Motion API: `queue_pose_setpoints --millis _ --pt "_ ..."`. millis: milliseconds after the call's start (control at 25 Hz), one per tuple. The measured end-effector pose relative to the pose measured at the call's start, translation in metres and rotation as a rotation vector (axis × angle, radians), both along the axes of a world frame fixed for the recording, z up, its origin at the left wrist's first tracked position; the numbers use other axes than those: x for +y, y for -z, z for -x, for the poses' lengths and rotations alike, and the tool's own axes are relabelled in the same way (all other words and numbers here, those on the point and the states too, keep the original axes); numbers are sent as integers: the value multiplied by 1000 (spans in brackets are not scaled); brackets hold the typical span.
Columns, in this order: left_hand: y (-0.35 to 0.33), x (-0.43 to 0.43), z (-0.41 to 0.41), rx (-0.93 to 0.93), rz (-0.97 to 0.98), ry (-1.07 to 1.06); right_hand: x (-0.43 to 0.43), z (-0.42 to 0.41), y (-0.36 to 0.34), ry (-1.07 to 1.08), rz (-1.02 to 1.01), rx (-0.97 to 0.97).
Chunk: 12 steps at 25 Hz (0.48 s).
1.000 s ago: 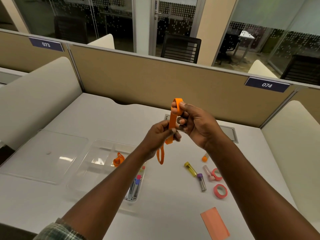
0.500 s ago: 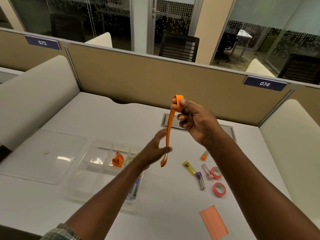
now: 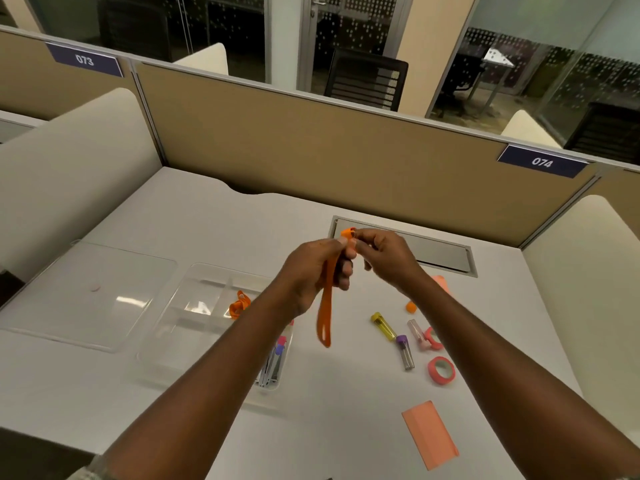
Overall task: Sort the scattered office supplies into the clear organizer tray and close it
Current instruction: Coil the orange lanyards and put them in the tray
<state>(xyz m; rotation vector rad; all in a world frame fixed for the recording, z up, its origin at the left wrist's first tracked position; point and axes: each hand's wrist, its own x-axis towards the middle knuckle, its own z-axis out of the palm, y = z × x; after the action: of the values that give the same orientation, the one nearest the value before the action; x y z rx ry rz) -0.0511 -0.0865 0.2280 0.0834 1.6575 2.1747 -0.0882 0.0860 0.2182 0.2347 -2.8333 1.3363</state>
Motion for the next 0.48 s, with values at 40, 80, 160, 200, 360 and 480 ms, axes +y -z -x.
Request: queue_pose_setpoints --millis 40,80,160,200,360,480 --pt "-5 -8 4 -61 -140 -31 -2 -4 8 -53 -59 -39" --pt "-7 -16 11 -111 -269 -85 -6 -10 15 -109 -35 -102" --pt "-1 -31 26 -158 -409 -235 -19 -23 21 -203 133 -244" --pt "7 -37 30 -156 -399 -296 -26 -28 22 -225 231 -295" --pt "59 -43 18 -161 -117 -344 -57 -32 24 -176 541 -336" --pt "76 -38 -1 -216 -62 -258 -75 -28 28 6 699 -376"
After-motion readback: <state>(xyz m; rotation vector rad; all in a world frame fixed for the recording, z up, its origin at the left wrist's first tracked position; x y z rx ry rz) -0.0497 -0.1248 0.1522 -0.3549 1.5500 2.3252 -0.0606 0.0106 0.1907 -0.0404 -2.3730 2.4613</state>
